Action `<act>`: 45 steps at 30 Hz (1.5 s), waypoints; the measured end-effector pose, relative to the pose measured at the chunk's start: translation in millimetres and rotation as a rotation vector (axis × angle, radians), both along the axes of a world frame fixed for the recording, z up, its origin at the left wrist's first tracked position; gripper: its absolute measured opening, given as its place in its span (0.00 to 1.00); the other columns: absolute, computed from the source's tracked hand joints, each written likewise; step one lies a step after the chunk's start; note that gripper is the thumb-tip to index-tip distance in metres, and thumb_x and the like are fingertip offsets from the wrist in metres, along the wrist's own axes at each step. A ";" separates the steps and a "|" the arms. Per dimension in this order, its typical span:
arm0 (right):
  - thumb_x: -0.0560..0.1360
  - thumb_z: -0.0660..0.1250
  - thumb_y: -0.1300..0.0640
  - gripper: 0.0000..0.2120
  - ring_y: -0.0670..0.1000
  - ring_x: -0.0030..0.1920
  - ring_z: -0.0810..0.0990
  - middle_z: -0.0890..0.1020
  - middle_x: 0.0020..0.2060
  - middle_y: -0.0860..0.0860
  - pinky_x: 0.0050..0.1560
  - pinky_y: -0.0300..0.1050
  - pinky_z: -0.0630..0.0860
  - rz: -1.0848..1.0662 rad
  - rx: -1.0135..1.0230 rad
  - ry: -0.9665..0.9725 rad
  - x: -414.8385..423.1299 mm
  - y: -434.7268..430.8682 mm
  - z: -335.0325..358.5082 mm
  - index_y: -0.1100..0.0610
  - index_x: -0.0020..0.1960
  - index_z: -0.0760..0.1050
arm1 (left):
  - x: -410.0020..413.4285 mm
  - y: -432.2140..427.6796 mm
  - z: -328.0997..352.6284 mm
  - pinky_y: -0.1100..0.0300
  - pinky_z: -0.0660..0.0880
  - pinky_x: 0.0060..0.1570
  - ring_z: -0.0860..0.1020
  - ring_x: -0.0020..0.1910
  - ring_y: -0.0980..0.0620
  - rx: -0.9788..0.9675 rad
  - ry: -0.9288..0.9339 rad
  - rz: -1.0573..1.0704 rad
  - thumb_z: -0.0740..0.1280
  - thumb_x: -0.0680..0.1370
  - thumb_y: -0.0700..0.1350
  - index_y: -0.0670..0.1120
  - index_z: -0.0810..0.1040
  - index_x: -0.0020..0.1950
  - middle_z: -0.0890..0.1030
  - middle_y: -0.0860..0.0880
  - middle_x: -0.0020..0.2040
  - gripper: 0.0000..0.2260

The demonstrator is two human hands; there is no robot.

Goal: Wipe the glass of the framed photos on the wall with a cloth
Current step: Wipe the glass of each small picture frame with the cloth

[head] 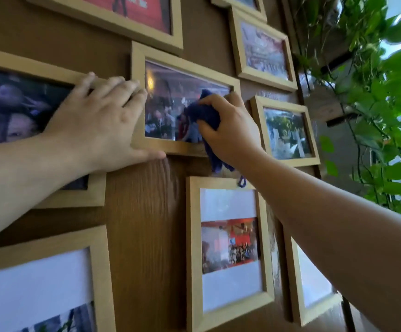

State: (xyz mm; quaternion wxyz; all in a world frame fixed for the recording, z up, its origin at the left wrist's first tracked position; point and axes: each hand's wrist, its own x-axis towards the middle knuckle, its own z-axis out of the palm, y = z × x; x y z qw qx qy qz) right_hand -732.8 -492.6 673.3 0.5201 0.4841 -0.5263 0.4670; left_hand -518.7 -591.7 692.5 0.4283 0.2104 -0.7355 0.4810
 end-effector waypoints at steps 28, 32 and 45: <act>0.73 0.64 0.45 0.19 0.47 0.39 0.69 0.73 0.54 0.52 0.29 0.34 0.57 -0.214 0.021 0.387 24.4 -26.8 59.8 0.50 0.61 0.71 | -23.2 -7.3 14.0 0.38 0.44 0.72 0.45 0.76 0.48 0.082 0.111 0.051 0.48 0.59 0.80 0.42 0.44 0.75 0.45 0.44 0.78 0.57; 0.73 0.64 0.45 0.18 0.48 0.38 0.69 0.73 0.54 0.52 0.29 0.36 0.58 -0.236 0.070 0.417 21.6 -19.4 60.7 0.49 0.61 0.71 | -23.2 -7.3 13.1 0.37 0.45 0.72 0.45 0.76 0.48 0.081 0.112 0.050 0.47 0.59 0.80 0.42 0.45 0.75 0.45 0.44 0.78 0.57; 0.75 0.59 0.43 0.19 0.47 0.43 0.70 0.72 0.58 0.53 0.35 0.40 0.66 -0.341 0.198 0.458 -3.8 -1.1 28.1 0.49 0.63 0.69 | -24.5 -10.7 14.8 0.36 0.46 0.72 0.48 0.76 0.46 0.055 0.106 0.025 0.49 0.59 0.81 0.43 0.45 0.76 0.47 0.43 0.78 0.57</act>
